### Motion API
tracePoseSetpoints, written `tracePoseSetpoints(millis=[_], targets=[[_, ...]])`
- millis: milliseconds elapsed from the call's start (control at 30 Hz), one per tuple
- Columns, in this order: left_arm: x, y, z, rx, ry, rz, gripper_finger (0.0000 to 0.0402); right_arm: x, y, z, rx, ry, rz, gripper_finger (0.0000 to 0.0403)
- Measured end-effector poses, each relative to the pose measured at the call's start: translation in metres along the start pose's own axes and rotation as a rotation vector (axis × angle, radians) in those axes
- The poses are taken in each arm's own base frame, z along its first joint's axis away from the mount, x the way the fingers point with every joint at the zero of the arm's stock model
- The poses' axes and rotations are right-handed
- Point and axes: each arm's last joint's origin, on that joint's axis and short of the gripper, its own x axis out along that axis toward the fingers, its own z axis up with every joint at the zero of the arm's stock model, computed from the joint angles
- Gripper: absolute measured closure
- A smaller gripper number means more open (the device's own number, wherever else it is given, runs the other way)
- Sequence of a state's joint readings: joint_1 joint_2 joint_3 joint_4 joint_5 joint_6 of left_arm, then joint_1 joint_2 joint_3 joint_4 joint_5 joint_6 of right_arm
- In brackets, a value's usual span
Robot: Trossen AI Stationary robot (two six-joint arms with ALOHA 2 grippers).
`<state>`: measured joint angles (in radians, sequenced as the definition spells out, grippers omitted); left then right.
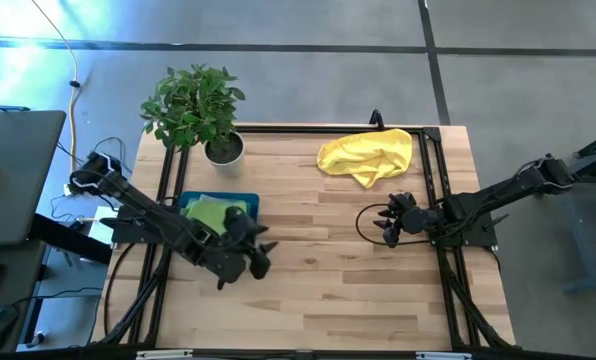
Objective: Fold microfiber towels
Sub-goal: Fold the yellow towel on the table
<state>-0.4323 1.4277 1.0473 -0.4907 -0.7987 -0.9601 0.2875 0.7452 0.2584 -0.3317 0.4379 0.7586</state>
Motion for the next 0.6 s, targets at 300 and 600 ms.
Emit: tracePoseSetpoints(millis=[300,600], targets=[[0.027,-0.023,0.004,0.023,-0.103,-0.095,0.0174,0.000,0.000,0.000,0.000,0.000,0.000,0.0238],[0.036,-0.020,0.007,0.018,-0.097,-0.088,0.0174,-0.001,0.002,0.009,0.237,-0.168,-0.042,0.0238]])
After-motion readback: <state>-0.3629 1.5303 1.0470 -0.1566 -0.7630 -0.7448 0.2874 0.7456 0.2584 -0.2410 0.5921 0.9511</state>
